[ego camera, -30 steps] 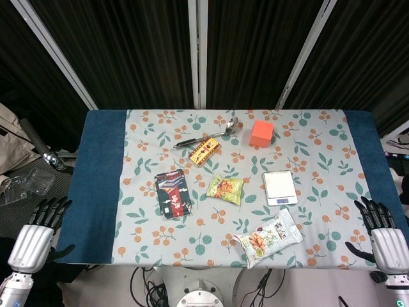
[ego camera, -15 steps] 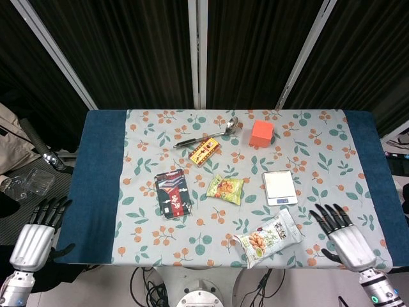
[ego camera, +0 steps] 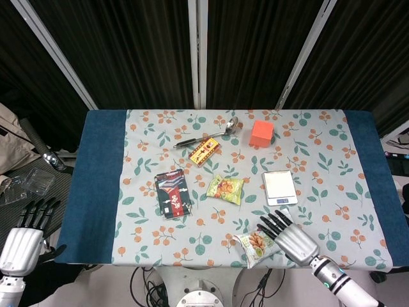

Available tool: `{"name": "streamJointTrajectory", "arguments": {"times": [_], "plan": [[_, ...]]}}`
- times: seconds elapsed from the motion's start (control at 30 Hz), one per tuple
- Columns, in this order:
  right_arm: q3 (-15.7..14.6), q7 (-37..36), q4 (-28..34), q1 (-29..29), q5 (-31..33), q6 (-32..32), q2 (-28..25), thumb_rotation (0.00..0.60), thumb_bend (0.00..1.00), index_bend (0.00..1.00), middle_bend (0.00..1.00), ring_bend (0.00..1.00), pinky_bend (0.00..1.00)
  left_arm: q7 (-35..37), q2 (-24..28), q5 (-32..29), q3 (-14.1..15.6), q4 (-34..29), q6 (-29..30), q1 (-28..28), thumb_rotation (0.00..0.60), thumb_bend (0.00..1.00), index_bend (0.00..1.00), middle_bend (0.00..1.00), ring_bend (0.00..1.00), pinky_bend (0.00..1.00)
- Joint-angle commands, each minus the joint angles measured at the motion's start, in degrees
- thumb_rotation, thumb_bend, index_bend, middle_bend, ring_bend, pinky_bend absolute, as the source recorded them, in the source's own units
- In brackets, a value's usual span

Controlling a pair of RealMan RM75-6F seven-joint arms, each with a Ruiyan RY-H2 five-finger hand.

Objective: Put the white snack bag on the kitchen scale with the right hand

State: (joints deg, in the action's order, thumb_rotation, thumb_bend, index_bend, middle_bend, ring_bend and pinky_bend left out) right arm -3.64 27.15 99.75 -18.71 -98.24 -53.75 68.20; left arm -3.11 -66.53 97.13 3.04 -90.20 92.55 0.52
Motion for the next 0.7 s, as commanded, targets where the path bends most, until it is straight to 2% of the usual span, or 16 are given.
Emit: {"name": "streamJointTrajectory", "arguments": {"times": [0.03,0.37,0.47,0.57,0.6,0.7], "plan": [[0.6,-0.2,0.5,-2.1,2.5,2.7,1.5,0.600,0.07,0.00,0.00,0.00,0.00,0.3,0.0,0.0,0.0,0.1,0.1,-0.1,0.600,0.00,0.04,0.04,0.00,0.00],[0.7,-0.7,2.2,-6.0,8.5,8.8,1.3,0.600,0.08,0.00,0.00,0.00,0.00,1.8,0.0,0.2,0.0,1.2,1.2,-0.6,0.600,0.00,0.05,0.04,0.00,0.00],[0.6,0.4,2.4,-6.5,10.0,9.3,1.6,0.600,0.08,0.00,0.01,0.00,0.04,2.1,0.1,0.0,0.0,1.5,1.5,-0.9,0.600,0.00,0.05,0.04,0.00,0.00],[0.6,1.4,2.3,-6.4,10.8,8.1,2.2,0.600,0.10,0.00,0.08,0.04,0.12,2.6,0.2,-0.1,0.0,1.6,1.8,-1.1,0.600,0.00,0.05,0.04,0.00,0.00],[0.5,1.6,2.2,-6.3,11.3,7.8,2.5,0.600,0.13,0.02,0.12,0.08,0.15,2.7,0.2,-0.1,0.0,1.7,1.8,-1.1,0.600,0.00,0.05,0.04,0.00,0.00],[0.2,2.4,1.8,-6.6,13.3,8.5,2.7,0.600,0.21,0.20,0.20,0.14,0.21,3.0,0.3,0.0,0.0,1.6,1.7,-1.0,0.600,0.00,0.05,0.04,0.00,0.00]]}}
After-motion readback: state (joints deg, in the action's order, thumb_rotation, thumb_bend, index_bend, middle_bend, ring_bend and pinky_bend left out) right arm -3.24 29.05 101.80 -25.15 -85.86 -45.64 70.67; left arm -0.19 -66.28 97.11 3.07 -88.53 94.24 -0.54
